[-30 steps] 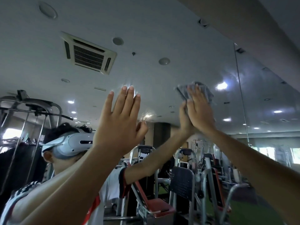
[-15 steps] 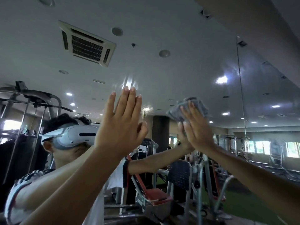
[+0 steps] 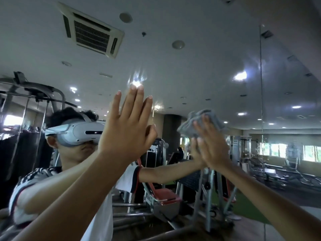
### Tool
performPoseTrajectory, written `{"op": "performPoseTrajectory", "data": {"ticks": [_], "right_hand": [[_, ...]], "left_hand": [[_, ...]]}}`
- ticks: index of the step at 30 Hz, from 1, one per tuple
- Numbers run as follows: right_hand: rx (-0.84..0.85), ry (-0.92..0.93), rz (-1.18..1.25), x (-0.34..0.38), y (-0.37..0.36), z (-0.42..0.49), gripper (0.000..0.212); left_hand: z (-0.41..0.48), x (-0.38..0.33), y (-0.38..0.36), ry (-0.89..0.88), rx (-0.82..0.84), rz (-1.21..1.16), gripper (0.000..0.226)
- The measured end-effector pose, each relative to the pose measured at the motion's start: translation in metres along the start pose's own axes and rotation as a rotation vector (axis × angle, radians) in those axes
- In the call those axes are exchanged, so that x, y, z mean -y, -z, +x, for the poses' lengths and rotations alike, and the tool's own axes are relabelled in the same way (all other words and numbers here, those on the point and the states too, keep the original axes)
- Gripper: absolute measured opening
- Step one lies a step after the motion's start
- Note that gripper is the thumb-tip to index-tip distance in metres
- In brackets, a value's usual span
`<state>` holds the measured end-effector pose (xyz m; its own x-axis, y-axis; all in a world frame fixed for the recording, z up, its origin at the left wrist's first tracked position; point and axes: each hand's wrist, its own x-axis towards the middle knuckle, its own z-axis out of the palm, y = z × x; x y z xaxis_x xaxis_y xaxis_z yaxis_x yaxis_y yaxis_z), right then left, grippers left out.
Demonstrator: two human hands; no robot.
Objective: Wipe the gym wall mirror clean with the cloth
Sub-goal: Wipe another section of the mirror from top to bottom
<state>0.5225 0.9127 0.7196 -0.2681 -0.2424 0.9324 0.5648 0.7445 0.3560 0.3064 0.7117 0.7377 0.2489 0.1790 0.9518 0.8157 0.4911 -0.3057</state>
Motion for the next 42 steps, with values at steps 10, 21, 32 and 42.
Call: {"op": "performPoseTrajectory", "data": {"ticks": [10,21,32,42], "right_hand": [[-0.134,-0.304,0.034,0.069,-0.021,0.055,0.052],[-0.010,-0.692,0.105,0.016,0.002,-0.044,0.068],[0.036,-0.085,-0.028,0.085,-0.013,-0.137,0.047],[-0.128,-0.556,0.049,0.099,-0.027,-0.055,0.051]], "left_hand": [[-0.012,-0.005,0.000,0.019,-0.046,-0.033,0.066],[-0.094,-0.028,0.004,-0.066,0.042,-0.009,0.067],[-0.094,-0.028,0.000,-0.017,0.045,-0.002,0.071],[-0.097,-0.027,0.001,-0.034,0.068,-0.009,0.072]]}}
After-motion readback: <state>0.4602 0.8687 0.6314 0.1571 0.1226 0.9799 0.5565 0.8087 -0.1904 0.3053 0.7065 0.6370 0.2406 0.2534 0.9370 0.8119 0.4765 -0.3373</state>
